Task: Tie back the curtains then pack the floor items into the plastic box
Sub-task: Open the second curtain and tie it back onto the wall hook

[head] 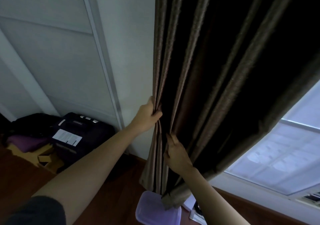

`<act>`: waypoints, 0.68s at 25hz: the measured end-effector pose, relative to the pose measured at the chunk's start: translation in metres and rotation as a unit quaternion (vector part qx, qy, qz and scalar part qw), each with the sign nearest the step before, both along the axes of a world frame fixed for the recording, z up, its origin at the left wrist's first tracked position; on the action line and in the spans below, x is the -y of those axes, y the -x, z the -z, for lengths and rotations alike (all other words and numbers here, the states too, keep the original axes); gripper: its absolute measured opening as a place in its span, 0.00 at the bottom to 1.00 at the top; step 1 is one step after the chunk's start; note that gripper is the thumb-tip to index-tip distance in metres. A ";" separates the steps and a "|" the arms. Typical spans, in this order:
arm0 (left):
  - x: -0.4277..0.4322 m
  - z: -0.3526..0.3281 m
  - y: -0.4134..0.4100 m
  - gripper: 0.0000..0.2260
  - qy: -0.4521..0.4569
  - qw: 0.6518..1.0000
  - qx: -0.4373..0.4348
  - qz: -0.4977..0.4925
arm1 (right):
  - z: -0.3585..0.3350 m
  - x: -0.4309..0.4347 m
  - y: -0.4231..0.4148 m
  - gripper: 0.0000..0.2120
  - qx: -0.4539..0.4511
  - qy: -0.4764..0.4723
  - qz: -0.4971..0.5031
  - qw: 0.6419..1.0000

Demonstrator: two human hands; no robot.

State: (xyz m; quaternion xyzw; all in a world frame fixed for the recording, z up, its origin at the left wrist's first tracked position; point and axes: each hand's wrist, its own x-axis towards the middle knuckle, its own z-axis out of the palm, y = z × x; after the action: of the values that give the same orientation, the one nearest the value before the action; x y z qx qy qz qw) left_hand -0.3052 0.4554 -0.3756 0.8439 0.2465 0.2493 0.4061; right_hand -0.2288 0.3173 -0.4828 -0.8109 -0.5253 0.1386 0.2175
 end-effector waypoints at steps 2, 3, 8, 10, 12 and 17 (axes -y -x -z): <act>-0.008 -0.017 -0.007 0.10 -0.047 0.989 -0.130 0.058 | -0.004 -0.002 0.002 0.33 -0.004 0.005 -0.010 1.000; -0.008 -0.022 -0.010 0.15 -0.061 0.979 -0.170 0.090 | -0.006 -0.003 0.002 0.32 -0.002 0.007 -0.010 1.000; -0.006 -0.036 -0.022 0.19 -0.083 0.953 -0.248 0.153 | -0.011 -0.006 0.003 0.31 0.016 0.032 -0.005 0.999; -0.002 -0.040 -0.025 0.19 -0.084 0.953 -0.245 0.157 | -0.013 -0.008 0.003 0.31 0.017 0.041 -0.004 0.999; 0.004 -0.042 -0.028 0.20 -0.088 0.955 -0.239 0.153 | -0.015 -0.009 0.003 0.32 0.014 0.045 0.001 0.999; 0.009 -0.040 -0.033 0.18 -0.073 0.950 -0.252 0.167 | -0.015 -0.006 0.005 0.35 0.020 0.065 0.012 0.998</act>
State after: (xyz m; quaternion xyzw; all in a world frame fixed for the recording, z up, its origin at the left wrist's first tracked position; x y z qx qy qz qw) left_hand -0.2718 0.4459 -0.3354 0.9356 0.1773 -0.0261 0.3041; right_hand -0.2335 0.3231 -0.4673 -0.8319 -0.5101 0.1534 0.1555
